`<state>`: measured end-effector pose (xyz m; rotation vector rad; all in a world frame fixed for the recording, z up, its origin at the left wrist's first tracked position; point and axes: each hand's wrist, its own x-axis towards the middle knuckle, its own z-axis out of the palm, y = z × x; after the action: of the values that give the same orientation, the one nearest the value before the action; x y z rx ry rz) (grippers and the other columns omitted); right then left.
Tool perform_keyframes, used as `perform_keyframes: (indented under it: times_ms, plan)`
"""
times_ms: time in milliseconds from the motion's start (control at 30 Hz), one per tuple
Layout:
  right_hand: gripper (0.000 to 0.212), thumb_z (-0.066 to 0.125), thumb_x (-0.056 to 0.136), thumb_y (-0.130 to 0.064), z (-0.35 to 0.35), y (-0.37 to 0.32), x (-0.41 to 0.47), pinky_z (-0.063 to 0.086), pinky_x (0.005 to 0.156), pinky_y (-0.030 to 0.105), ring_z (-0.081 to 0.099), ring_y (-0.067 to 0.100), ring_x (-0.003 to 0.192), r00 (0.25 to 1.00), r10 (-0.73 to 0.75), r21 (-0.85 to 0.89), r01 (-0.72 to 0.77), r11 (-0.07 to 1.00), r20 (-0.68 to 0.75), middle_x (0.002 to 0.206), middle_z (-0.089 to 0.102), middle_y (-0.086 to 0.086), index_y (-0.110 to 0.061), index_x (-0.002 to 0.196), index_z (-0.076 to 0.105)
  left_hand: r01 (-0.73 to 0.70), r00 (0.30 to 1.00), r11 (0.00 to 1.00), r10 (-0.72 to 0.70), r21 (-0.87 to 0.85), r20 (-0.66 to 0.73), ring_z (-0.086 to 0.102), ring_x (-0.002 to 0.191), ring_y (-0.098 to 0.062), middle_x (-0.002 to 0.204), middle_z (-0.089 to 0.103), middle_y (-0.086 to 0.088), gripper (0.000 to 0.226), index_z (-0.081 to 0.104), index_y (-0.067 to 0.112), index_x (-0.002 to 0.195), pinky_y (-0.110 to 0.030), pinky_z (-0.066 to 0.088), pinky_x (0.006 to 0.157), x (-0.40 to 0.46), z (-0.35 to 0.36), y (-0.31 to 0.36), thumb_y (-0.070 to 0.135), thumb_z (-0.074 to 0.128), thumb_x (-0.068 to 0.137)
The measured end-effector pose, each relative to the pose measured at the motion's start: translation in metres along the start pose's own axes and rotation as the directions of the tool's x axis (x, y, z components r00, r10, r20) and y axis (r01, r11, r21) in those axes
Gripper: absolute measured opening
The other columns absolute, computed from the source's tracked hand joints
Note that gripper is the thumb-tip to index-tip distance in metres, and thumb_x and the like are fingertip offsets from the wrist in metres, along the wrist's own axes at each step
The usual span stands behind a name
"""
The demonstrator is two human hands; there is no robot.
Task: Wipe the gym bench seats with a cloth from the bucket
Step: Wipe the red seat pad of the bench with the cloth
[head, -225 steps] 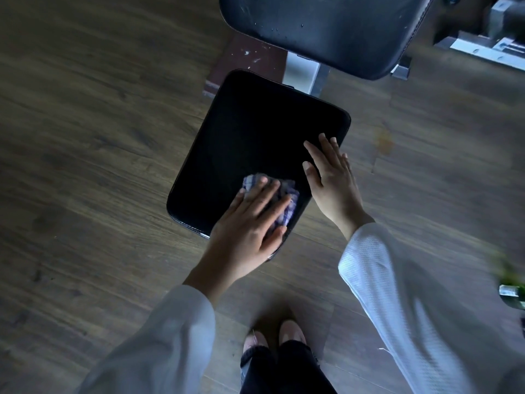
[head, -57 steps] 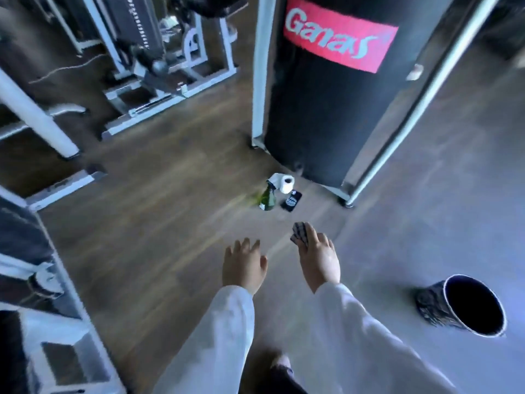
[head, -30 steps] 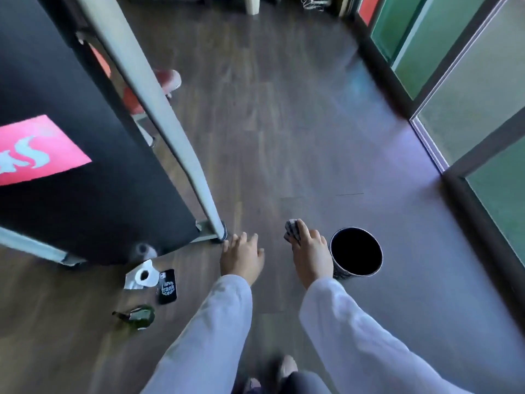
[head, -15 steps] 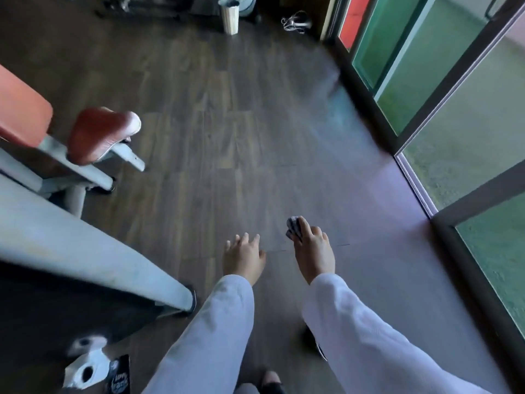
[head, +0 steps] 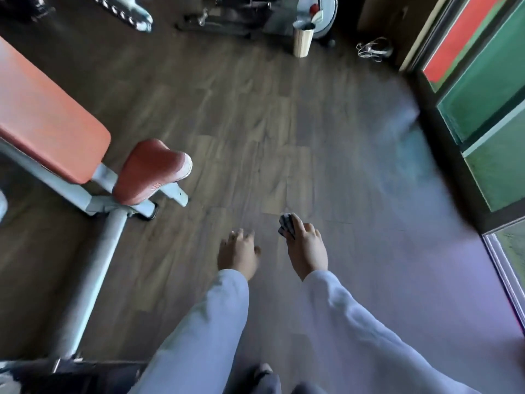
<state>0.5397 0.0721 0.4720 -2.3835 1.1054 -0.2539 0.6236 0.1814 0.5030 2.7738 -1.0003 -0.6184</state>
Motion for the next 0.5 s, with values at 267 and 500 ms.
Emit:
perform_keyframes:
  times_ms: [267, 500]
  plan:
    - [0.032, 0.048, 0.094, -0.023, 0.04, -0.062, 0.162, 0.042, 0.078, 0.038, 0.05, 0.037, 0.098, 0.981, -0.137, 0.037, 0.133, 0.99, 0.139, 0.108, 0.057, 0.016, -0.019, 0.126, 0.048, 0.178, 0.982, 0.979, -0.182, -0.095, -0.042, 0.034, 0.132, -0.025, 0.147, 0.036, -0.006, 0.05, 0.036, 0.02, 0.141, -0.036, 0.026, 0.108, 0.157, -0.054, -0.044, 0.025, 0.044, 0.093]
    - [0.037, 0.047, 0.095, -0.026, 0.086, -0.14, 0.304, 0.041, 0.084, 0.038, 0.049, 0.035, 0.102, 0.909, -0.311, 0.031, 0.315, 0.948, 0.278, 0.113, 0.056, 0.015, -0.02, 0.131, 0.044, 0.31, 0.936, 0.937, -0.331, -0.164, -0.121, 0.044, 0.121, -0.027, 0.13, 0.05, -0.008, 0.042, 0.044, 0.014, 0.132, -0.037, 0.034, 0.099, 0.285, -0.103, -0.104, 0.023, 0.046, 0.091]
